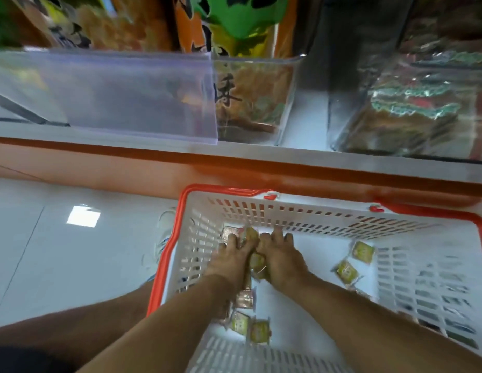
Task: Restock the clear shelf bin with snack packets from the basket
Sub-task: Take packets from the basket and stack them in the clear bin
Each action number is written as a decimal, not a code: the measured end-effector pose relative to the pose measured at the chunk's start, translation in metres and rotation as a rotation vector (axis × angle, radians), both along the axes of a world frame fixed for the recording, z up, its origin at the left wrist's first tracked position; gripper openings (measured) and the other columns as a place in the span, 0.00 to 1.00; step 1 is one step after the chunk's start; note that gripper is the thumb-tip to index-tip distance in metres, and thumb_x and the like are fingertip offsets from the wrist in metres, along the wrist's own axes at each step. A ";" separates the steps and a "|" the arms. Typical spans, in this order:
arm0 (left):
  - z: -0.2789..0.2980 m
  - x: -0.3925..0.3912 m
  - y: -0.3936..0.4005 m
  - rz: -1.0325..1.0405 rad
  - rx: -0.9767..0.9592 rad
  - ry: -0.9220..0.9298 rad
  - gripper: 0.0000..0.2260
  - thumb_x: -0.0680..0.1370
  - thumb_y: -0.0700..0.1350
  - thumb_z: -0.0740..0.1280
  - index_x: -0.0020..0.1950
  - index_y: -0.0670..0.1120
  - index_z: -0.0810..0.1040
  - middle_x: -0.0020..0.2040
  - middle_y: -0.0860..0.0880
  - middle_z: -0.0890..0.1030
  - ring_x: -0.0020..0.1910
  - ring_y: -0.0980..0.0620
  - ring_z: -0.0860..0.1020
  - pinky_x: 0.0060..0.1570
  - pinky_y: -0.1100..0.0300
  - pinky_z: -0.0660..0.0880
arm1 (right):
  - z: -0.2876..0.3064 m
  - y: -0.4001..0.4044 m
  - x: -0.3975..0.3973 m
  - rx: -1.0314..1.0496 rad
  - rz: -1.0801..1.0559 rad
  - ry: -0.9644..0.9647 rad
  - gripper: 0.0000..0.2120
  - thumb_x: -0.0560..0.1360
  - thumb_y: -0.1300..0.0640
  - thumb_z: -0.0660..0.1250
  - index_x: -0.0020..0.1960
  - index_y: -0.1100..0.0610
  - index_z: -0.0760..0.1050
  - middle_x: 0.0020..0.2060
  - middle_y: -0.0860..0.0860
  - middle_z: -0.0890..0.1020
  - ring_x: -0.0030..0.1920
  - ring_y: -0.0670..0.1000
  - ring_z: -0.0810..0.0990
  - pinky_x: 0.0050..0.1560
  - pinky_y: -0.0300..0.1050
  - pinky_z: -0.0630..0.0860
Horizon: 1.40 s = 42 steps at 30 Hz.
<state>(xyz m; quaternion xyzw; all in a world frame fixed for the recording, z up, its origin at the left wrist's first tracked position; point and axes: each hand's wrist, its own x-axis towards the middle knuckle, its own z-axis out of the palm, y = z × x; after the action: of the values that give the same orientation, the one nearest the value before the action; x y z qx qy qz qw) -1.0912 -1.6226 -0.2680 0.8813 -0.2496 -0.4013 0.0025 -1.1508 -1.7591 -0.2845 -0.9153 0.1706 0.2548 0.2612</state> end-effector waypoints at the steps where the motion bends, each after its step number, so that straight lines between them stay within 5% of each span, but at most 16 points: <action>1: -0.004 -0.002 -0.001 -0.005 -0.019 0.016 0.45 0.74 0.37 0.72 0.79 0.67 0.50 0.71 0.45 0.60 0.65 0.41 0.72 0.61 0.49 0.75 | -0.001 0.002 -0.002 -0.018 0.010 -0.005 0.18 0.78 0.54 0.66 0.66 0.53 0.68 0.66 0.55 0.66 0.66 0.60 0.67 0.55 0.54 0.76; 3: -0.009 -0.009 -0.002 0.079 -0.102 0.103 0.40 0.75 0.39 0.72 0.79 0.62 0.57 0.69 0.45 0.64 0.63 0.42 0.76 0.61 0.54 0.74 | 0.000 0.006 -0.009 -0.030 0.019 0.013 0.21 0.74 0.56 0.70 0.64 0.55 0.67 0.62 0.54 0.68 0.61 0.59 0.70 0.47 0.52 0.75; 6: -0.010 -0.015 -0.001 0.231 -0.246 0.195 0.30 0.75 0.41 0.71 0.76 0.56 0.68 0.66 0.45 0.73 0.62 0.44 0.78 0.64 0.57 0.73 | 0.000 0.008 -0.018 0.051 -0.017 0.013 0.27 0.71 0.52 0.73 0.66 0.54 0.66 0.59 0.54 0.73 0.57 0.59 0.74 0.48 0.52 0.77; 9: -0.004 -0.013 0.003 0.355 -0.297 0.336 0.27 0.73 0.36 0.74 0.71 0.47 0.75 0.64 0.47 0.80 0.61 0.48 0.80 0.62 0.56 0.77 | 0.010 -0.003 -0.020 0.341 -0.137 0.043 0.21 0.71 0.56 0.72 0.63 0.52 0.75 0.55 0.54 0.77 0.52 0.55 0.78 0.48 0.48 0.78; 11: 0.003 -0.013 0.004 0.527 -0.378 0.473 0.26 0.71 0.30 0.76 0.68 0.42 0.78 0.52 0.48 0.85 0.48 0.55 0.84 0.47 0.61 0.81 | 0.023 -0.016 -0.019 0.468 -0.193 0.118 0.18 0.71 0.61 0.73 0.60 0.53 0.77 0.55 0.52 0.79 0.52 0.52 0.80 0.50 0.44 0.77; 14: 0.025 -0.014 -0.006 0.790 -0.478 0.725 0.21 0.69 0.23 0.73 0.57 0.41 0.81 0.32 0.51 0.84 0.26 0.58 0.79 0.26 0.67 0.73 | 0.046 -0.038 -0.019 0.575 -0.294 0.216 0.25 0.67 0.67 0.76 0.61 0.53 0.75 0.53 0.55 0.82 0.50 0.53 0.82 0.51 0.49 0.81; 19: 0.080 -0.008 -0.030 0.883 -0.478 0.946 0.16 0.66 0.26 0.70 0.44 0.45 0.82 0.32 0.44 0.81 0.28 0.50 0.78 0.26 0.60 0.75 | 0.115 -0.063 -0.027 0.622 -0.361 0.201 0.20 0.67 0.68 0.78 0.52 0.56 0.73 0.45 0.57 0.81 0.38 0.51 0.85 0.38 0.49 0.84; 21: 0.113 -0.007 -0.042 0.855 -0.469 0.923 0.14 0.62 0.29 0.68 0.35 0.48 0.81 0.29 0.46 0.76 0.26 0.51 0.71 0.24 0.63 0.67 | 0.152 -0.067 -0.033 0.623 -0.401 0.152 0.17 0.69 0.67 0.77 0.49 0.55 0.72 0.45 0.57 0.81 0.43 0.55 0.87 0.43 0.51 0.85; 24: 0.166 -0.012 -0.058 0.834 -0.500 0.877 0.12 0.65 0.30 0.64 0.35 0.48 0.76 0.29 0.46 0.74 0.26 0.52 0.66 0.24 0.63 0.59 | 0.208 -0.076 -0.044 0.591 -0.428 0.046 0.13 0.71 0.68 0.76 0.46 0.55 0.74 0.40 0.53 0.81 0.38 0.52 0.86 0.37 0.48 0.85; 28: 0.239 -0.014 -0.076 0.760 -0.557 0.918 0.11 0.73 0.30 0.61 0.44 0.44 0.78 0.34 0.45 0.79 0.29 0.53 0.77 0.29 0.61 0.78 | 0.289 -0.092 -0.057 0.619 -0.434 -0.098 0.12 0.72 0.70 0.74 0.45 0.58 0.75 0.36 0.52 0.80 0.31 0.47 0.82 0.29 0.42 0.79; 31: 0.295 -0.010 -0.081 0.703 -0.662 1.069 0.16 0.72 0.30 0.62 0.54 0.40 0.82 0.46 0.39 0.80 0.36 0.48 0.80 0.45 0.46 0.84 | 0.343 -0.103 -0.063 0.581 -0.365 -0.185 0.13 0.71 0.63 0.78 0.50 0.60 0.76 0.38 0.52 0.82 0.33 0.46 0.81 0.29 0.41 0.77; 36: 0.367 -0.008 -0.087 0.610 -0.899 1.164 0.26 0.63 0.36 0.75 0.61 0.43 0.84 0.59 0.38 0.79 0.52 0.44 0.79 0.62 0.42 0.79 | 0.395 -0.115 -0.061 0.551 -0.285 -0.433 0.15 0.69 0.50 0.78 0.51 0.49 0.77 0.42 0.50 0.86 0.38 0.48 0.82 0.38 0.49 0.81; 40: 0.384 -0.019 -0.102 0.666 -1.088 1.057 0.19 0.66 0.31 0.79 0.52 0.49 0.88 0.49 0.44 0.87 0.44 0.49 0.86 0.48 0.53 0.84 | 0.405 -0.122 -0.054 0.501 -0.212 -0.542 0.24 0.66 0.29 0.70 0.56 0.37 0.71 0.50 0.44 0.85 0.52 0.54 0.83 0.58 0.65 0.78; 42: 0.385 -0.019 -0.112 0.703 -1.153 1.013 0.21 0.65 0.29 0.78 0.54 0.47 0.87 0.50 0.42 0.86 0.46 0.48 0.86 0.50 0.53 0.84 | 0.407 -0.130 -0.049 0.474 -0.199 -0.620 0.28 0.66 0.23 0.65 0.58 0.37 0.68 0.51 0.41 0.83 0.53 0.49 0.82 0.59 0.61 0.78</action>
<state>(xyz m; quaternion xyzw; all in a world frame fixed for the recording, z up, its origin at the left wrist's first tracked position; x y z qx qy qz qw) -1.1107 -1.7346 0.1172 0.4819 -0.0953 -0.5339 0.6882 -1.2001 -1.8887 0.1221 -0.8422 0.1082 -0.0275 0.5275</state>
